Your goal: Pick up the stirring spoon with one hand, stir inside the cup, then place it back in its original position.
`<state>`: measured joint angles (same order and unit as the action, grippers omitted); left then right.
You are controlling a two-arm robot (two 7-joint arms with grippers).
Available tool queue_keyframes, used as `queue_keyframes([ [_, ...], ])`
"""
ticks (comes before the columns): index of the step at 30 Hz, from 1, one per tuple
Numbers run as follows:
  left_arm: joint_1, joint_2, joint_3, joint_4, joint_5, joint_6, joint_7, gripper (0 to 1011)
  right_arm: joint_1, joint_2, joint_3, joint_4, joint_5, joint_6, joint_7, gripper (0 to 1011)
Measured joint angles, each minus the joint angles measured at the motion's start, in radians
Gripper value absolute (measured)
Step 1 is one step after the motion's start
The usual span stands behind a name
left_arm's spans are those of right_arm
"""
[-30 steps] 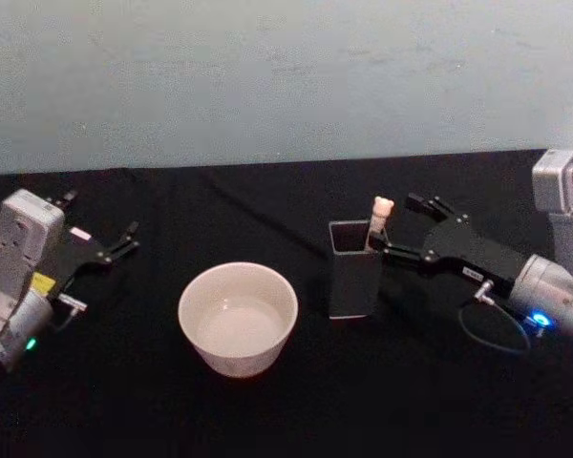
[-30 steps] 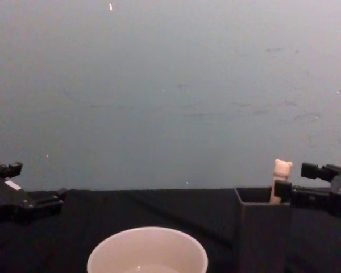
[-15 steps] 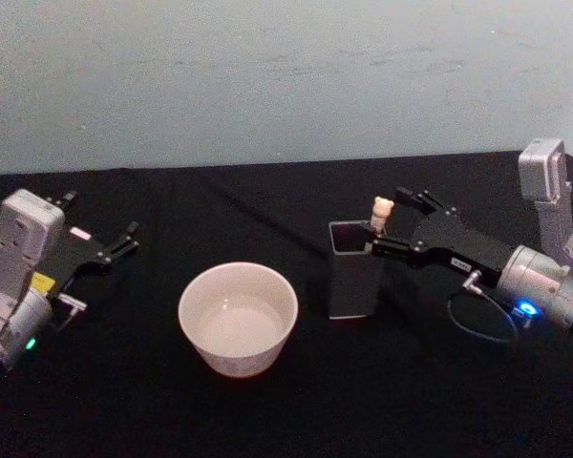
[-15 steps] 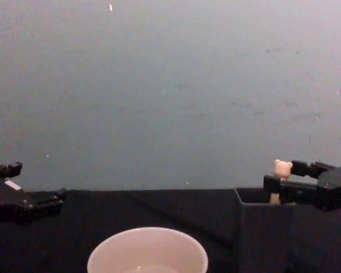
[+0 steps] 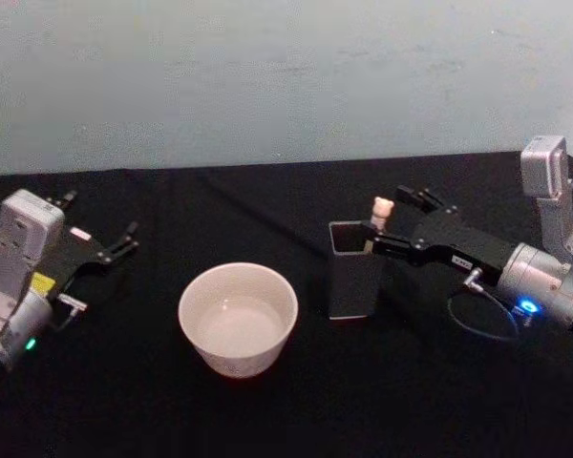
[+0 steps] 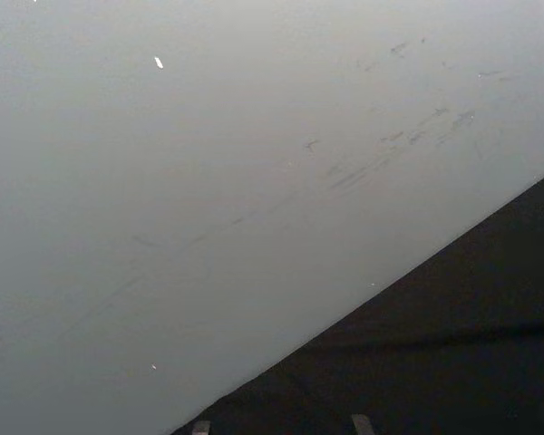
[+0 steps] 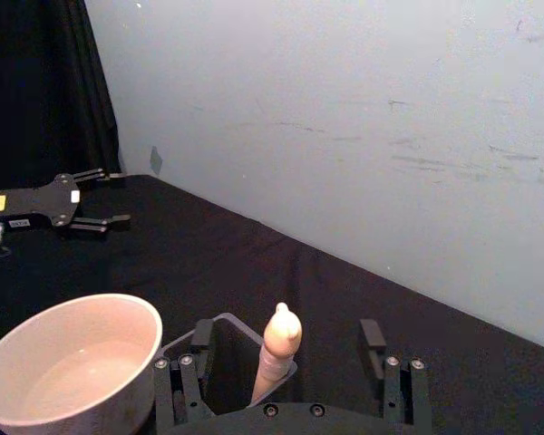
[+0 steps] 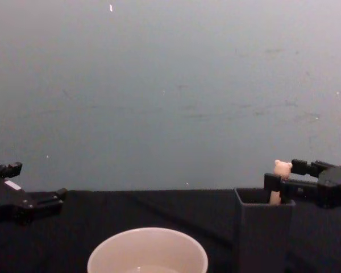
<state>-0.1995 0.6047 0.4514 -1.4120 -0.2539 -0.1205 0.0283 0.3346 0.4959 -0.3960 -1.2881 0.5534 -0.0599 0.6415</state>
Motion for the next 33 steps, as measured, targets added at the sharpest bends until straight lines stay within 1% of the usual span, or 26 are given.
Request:
queue_keyframes([
  [10,0.000,0.000,0.000,0.000,0.000,0.000,0.000,1001,-0.002,0.001,0.001,-0.002,-0.001,-0.002,-0.002,1000],
  [14,0.000,0.000,0.000,0.000,0.000,0.000,0.000,1001,-0.002,0.001,0.001,-0.003,-0.001,-0.003,-0.002,941],
  [15,0.000,0.000,0.000,0.000,0.000,0.000,0.000,1001,-0.002,0.001,0.001,-0.003,-0.001,-0.003,-0.002,941],
  [20,0.000,0.000,0.000,0.000,0.000,0.000,0.000,1001,-0.003,0.001,0.001,-0.003,-0.001,-0.003,-0.003,787],
  [21,0.000,0.000,0.000,0.000,0.000,0.000,0.000,1001,-0.003,0.001,0.001,-0.003,-0.001,-0.003,-0.003,787],
  [24,0.000,0.000,0.000,0.000,0.000,0.000,0.000,1001,-0.003,0.002,0.001,-0.004,-0.002,-0.004,-0.003,678],
  [26,0.000,0.000,0.000,0.000,0.000,0.000,0.000,1001,-0.003,0.001,0.001,-0.004,-0.002,-0.004,-0.003,628],
  [27,0.000,0.000,0.000,0.000,0.000,0.000,0.000,1001,-0.004,0.001,0.001,-0.004,-0.002,-0.004,-0.003,569],
  [29,0.000,0.000,0.000,0.000,0.000,0.000,0.000,1001,-0.004,0.001,0.001,-0.004,-0.002,-0.004,-0.003,534],
  [30,0.000,0.000,0.000,0.000,0.000,0.000,0.000,1001,-0.004,0.002,0.001,-0.004,-0.002,-0.004,-0.003,477],
  [33,0.000,0.000,0.000,0.000,0.000,0.000,0.000,1001,-0.004,0.001,0.001,-0.004,-0.002,-0.004,-0.003,405],
])
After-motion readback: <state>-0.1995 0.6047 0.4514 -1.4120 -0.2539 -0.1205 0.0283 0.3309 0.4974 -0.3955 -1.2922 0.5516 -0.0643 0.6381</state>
